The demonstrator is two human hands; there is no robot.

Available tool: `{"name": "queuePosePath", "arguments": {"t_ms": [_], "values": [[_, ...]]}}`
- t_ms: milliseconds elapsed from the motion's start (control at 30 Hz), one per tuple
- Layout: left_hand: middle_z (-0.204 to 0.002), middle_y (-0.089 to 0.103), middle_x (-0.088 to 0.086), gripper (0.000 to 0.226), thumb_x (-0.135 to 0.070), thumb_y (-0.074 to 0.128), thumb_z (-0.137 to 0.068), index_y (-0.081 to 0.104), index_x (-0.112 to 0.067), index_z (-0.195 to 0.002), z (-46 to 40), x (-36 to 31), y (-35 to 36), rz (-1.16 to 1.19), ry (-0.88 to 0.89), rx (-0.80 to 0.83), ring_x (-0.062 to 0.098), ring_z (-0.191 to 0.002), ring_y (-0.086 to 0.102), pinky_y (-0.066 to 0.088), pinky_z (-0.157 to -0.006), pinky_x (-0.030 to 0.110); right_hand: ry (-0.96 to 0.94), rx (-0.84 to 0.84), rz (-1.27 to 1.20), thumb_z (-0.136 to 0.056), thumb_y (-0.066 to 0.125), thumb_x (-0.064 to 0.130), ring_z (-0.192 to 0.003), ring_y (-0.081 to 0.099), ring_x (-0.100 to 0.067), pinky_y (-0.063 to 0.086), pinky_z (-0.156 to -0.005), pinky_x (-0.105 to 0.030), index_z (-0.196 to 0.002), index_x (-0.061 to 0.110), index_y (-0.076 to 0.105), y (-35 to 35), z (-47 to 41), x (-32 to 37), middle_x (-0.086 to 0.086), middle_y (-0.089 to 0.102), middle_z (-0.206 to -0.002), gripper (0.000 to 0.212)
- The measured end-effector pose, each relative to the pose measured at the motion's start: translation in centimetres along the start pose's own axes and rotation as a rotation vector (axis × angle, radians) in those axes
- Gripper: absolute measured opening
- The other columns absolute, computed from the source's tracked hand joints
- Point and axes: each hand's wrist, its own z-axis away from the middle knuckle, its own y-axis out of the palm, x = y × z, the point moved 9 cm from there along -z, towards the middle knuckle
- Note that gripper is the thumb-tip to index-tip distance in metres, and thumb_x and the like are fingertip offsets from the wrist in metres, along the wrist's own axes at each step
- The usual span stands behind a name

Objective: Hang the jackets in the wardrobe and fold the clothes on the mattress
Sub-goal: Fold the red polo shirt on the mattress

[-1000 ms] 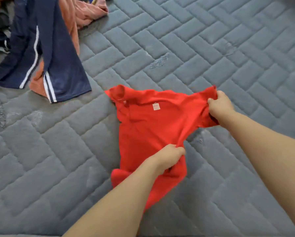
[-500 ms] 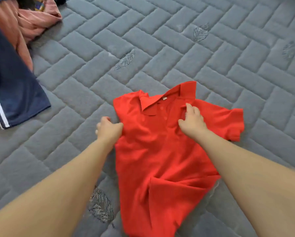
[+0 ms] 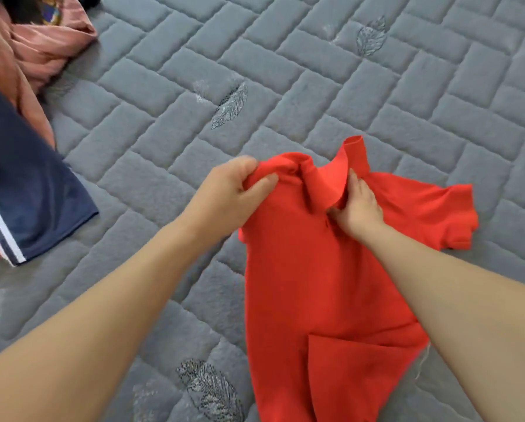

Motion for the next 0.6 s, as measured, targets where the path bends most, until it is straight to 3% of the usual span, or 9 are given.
{"name": "queuePosePath", "arguments": {"t_ms": [67, 133, 200, 267, 367, 467, 500, 600], "values": [[-0.058, 0.039, -0.015, 0.040, -0.044, 0.055, -0.095, 0.042, -0.016, -0.070, -0.1, 0.0, -2.6, 0.031, -0.056, -0.086, 0.003, -0.053, 0.038, 0.029, -0.049, 0.020, 0.038, 0.011, 0.014, -0.087, 0.062, 0.052, -0.150, 0.009, -0.027, 0.016, -0.116, -0.061, -0.154, 0.032, 0.018, -0.2, -0.3, 0.1, -0.002, 0.003, -0.164, 0.083], [-0.069, 0.056, -0.013, 0.035, -0.050, 0.047, -0.099, 0.042, -0.019, -0.082, -0.1, 2.7, -3.4, -0.234, -0.191, -0.056, 0.014, -0.068, 0.057, 0.037, -0.058, 0.029, 0.036, -0.036, 0.076, -0.088, 0.054, 0.061, -0.151, -0.001, -0.024, 0.006, -0.116, -0.063, -0.154, 0.037, 0.013, -0.7, -0.9, 0.0, 0.004, -0.009, -0.164, 0.082], [-0.108, 0.068, 0.005, 0.040, -0.057, 0.040, -0.099, 0.047, -0.017, -0.107, 1.2, 8.3, -2.9, -0.784, -0.462, 0.203, 0.032, -0.103, 0.064, 0.046, -0.078, 0.039, 0.014, -0.075, 0.150, -0.089, 0.045, 0.067, -0.152, -0.004, -0.023, 0.001, -0.115, -0.063, -0.156, 0.034, -0.001, -1.0, -1.8, -0.4, 0.004, -0.011, -0.164, 0.087], [-0.130, 0.060, 0.013, 0.065, -0.068, 0.041, -0.092, 0.050, -0.013, -0.126, 2.9, 12.4, -2.7, -1.113, -0.655, 0.425, 0.035, -0.123, 0.055, 0.042, -0.098, 0.043, 0.001, -0.068, 0.195, -0.091, 0.036, 0.068, -0.152, -0.003, -0.022, -0.002, -0.117, -0.060, -0.156, 0.026, -0.008, -0.6, -3.1, -1.1, 0.002, -0.008, -0.165, 0.089], [-0.139, 0.047, 0.014, 0.084, -0.079, 0.049, -0.078, 0.042, -0.018, -0.136, 0.7, 12.7, 0.0, -1.026, -0.487, 0.228, 0.035, -0.129, 0.042, 0.035, -0.104, 0.049, -0.020, -0.116, 0.192, -0.095, 0.024, 0.065, -0.152, -0.005, -0.019, -0.002, -0.120, -0.055, -0.157, 0.019, -0.005, 0.5, -4.3, -2.2, 0.000, -0.002, -0.166, 0.082], [-0.158, 0.020, 0.008, 0.105, -0.080, 0.054, -0.074, 0.011, -0.030, -0.155, -1.4, 13.7, 6.2, -0.733, -0.415, 0.258, 0.030, -0.146, 0.018, 0.012, -0.116, 0.059, -0.127, -0.386, 0.212, -0.097, 0.025, 0.055, -0.151, 0.010, -0.021, 0.005, -0.121, -0.051, -0.157, 0.015, 0.014, 0.7, -3.4, -2.2, -0.004, 0.017, -0.164, 0.072], [-0.159, 0.017, 0.007, 0.104, -0.079, 0.054, -0.075, 0.010, -0.030, -0.156, -1.9, 14.3, 7.7, -0.670, -0.429, 0.241, 0.029, -0.147, 0.014, 0.005, -0.118, 0.058, -0.152, -0.444, 0.203, -0.096, 0.027, 0.052, -0.150, 0.015, -0.022, 0.008, -0.121, -0.051, -0.156, 0.015, 0.020, 0.7, -3.3, -2.3, -0.004, 0.023, -0.162, 0.070], [-0.146, 0.033, 0.009, 0.074, -0.065, 0.058, -0.085, 0.038, -0.023, -0.144, -2.9, 15.1, 8.8, -0.509, -0.499, -0.055, 0.033, -0.140, 0.023, 0.005, -0.120, 0.055, -0.188, -0.488, 0.175, -0.095, 0.032, 0.048, -0.149, 0.020, -0.024, 0.011, -0.120, -0.051, -0.155, 0.015, 0.025, 0.9, -3.8, -2.6, -0.005, 0.028, -0.160, 0.068]]}}
